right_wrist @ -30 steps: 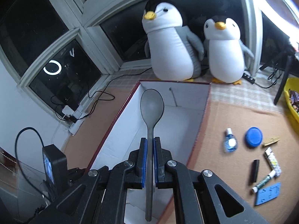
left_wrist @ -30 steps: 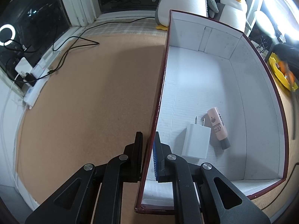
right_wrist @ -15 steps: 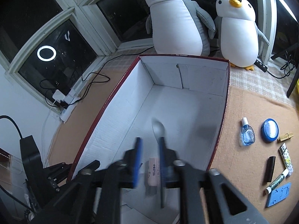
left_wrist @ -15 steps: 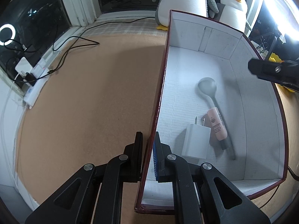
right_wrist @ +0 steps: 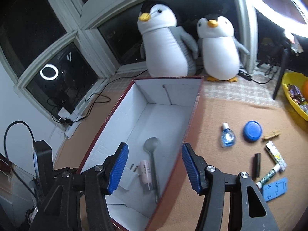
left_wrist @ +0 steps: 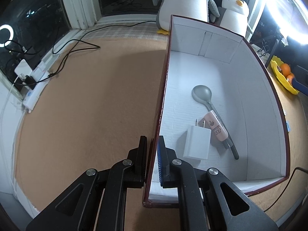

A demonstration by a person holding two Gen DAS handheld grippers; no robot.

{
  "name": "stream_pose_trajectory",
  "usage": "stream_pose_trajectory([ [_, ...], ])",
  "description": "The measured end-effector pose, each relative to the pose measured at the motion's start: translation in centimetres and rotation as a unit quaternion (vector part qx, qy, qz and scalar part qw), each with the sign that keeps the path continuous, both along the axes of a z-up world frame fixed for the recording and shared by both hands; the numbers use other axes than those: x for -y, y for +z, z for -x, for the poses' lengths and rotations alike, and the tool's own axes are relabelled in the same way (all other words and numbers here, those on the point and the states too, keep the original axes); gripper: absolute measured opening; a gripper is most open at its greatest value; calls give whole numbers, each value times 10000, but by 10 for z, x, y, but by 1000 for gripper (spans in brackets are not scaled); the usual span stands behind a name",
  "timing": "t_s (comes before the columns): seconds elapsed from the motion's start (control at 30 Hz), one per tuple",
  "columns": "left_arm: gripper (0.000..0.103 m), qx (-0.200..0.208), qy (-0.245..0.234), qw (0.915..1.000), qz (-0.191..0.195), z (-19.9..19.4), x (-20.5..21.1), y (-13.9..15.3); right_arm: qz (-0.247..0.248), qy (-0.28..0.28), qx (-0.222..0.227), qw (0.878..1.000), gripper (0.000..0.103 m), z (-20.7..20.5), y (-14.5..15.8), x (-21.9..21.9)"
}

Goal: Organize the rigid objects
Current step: 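Move the right tool back over the remaining items on the table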

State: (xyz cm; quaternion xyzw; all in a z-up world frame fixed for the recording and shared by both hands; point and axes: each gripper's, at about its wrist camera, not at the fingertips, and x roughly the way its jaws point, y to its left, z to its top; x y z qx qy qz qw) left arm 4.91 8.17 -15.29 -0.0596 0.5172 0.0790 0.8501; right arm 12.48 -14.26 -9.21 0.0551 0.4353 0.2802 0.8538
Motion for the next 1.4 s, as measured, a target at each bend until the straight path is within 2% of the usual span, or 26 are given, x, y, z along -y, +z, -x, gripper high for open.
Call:
stream_pose_trajectory([
  [0.07, 9, 15, -34, 10000, 8, 1, 0, 1, -14, -147, 89, 9999, 56, 7, 3, 18],
  [0.13, 9, 26, -69, 10000, 10, 2, 1, 2, 43, -294, 145, 9995, 70, 15, 3, 36],
  [0.2, 9, 36, -95, 9999, 10, 3, 1, 3, 142, -466, 216, 9986, 75, 22, 3, 56],
  [0.43, 9, 40, -179, 9998, 9, 5, 2, 5, 826, -1132, 244, 9898, 75, 35, -13, 121],
  [0.6, 9, 34, -187, 9998, 16, 5, 2, 5, 1000, -1578, -154, 9823, 75, 37, -38, 166],
  [0.67, 9, 26, -187, 9998, 12, 6, 3, 5, 1011, -1733, -316, 9791, 71, 36, -48, 179],
  [0.83, 9, 24, -203, 9998, -3, 7, 5, 5, 896, -2125, -775, 9700, 49, 26, -72, 202],
  [0.9, 9, 24, -204, 9998, -4, 8, 5, 5, 741, -2196, -986, 9678, 44, 19, -82, 208],
  [1.13, 9, 26, -193, 9998, -17, 7, 5, 6, 201, -2186, -1461, 9646, 36, -11, -101, 205],
  [1.33, 9, 26, -192, 9998, -11, 7, 5, 5, 215, -2174, -1736, 9603, 24, -41, -108, 191],
  [1.4, 9, 25, -190, 9998, -9, 8, 5, 5, 253, -2151, -1872, 9581, 23, -51, -113, 187],
])
